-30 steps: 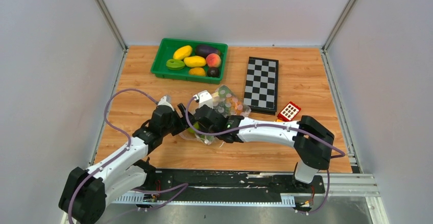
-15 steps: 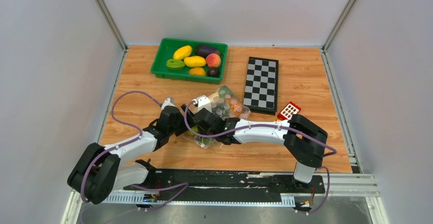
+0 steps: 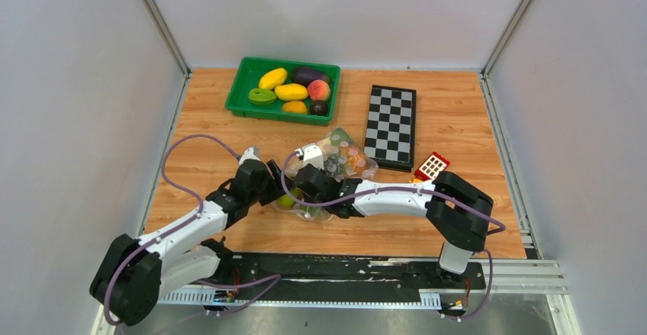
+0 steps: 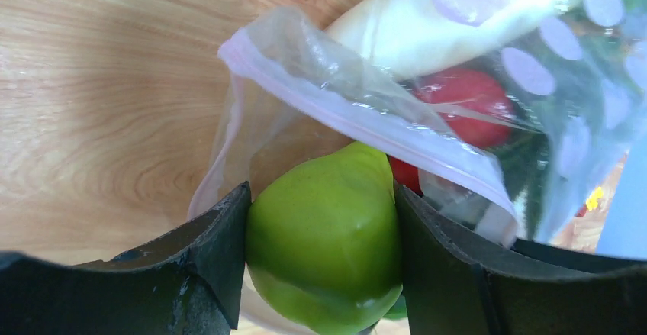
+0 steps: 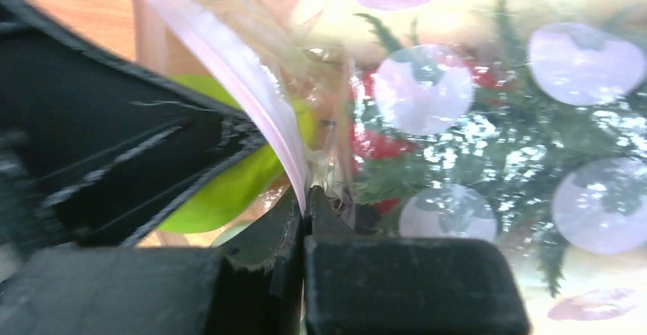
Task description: Open the zip-top bag and remove the fake food
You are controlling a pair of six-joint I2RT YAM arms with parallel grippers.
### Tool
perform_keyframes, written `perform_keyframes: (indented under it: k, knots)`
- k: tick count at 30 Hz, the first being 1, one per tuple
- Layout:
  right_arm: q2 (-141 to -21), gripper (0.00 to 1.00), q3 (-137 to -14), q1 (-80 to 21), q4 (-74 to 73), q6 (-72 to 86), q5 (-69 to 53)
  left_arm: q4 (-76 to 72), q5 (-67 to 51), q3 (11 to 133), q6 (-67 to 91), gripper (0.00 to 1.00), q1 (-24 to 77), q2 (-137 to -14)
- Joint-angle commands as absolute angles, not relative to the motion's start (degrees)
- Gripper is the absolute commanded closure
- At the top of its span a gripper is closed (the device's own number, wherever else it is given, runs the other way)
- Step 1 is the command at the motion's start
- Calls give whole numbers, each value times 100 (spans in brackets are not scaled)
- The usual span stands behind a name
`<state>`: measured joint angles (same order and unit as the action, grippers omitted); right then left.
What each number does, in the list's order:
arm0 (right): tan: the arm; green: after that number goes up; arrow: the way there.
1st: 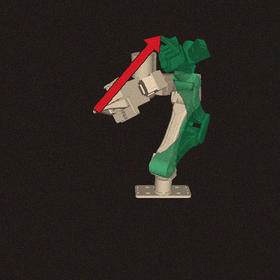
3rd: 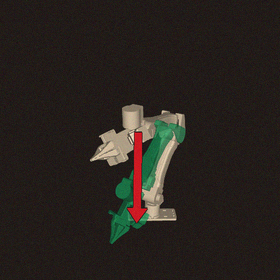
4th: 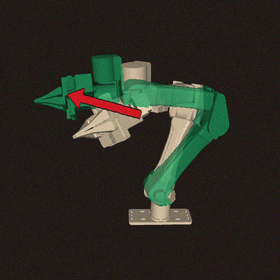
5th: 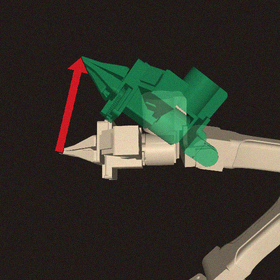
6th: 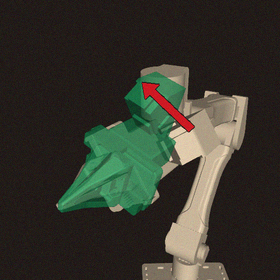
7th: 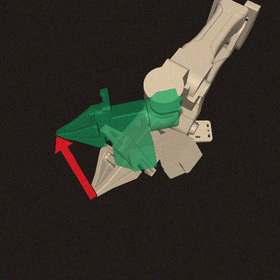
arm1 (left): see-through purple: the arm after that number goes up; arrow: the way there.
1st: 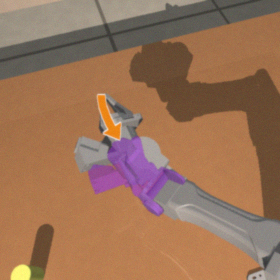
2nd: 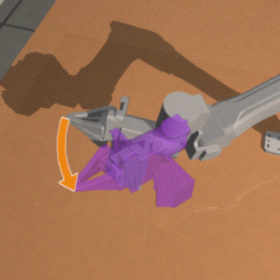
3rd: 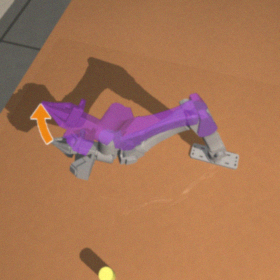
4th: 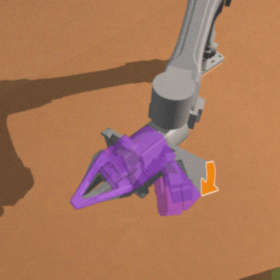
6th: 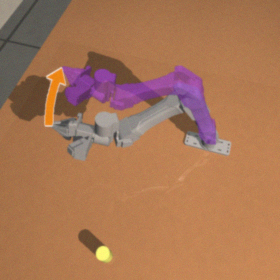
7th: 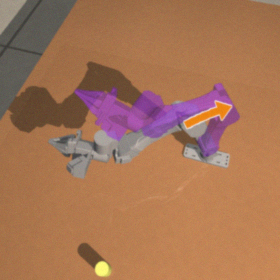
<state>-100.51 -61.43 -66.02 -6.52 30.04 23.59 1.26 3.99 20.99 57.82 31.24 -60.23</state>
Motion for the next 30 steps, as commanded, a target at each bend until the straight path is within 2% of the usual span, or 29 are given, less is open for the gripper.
perform_keyframes:
  k: [1,8,12,23,30]
  knots:
    - [-9762,100,-5983,-6478,-899,3191,3041,1526,618,2789,5386,91,3155,-5378]
    - [-9698,100,-5806,-6376,-1049,3270,3531,3300,719,4035,4594,99,3135,-5099]
    - [-9654,100,-5628,-6353,-938,3211,3524,3633,1027,5051,4008,100,2805,-5401]
    - [-9379,100,-5284,-6351,-314,2229,2843,2436,1447,7405,3090,100,1427,-8044]
    - [-9154,100,-5222,-6369,-117,1596,2386,1553,1941,8448,2883,99,786,-9885]
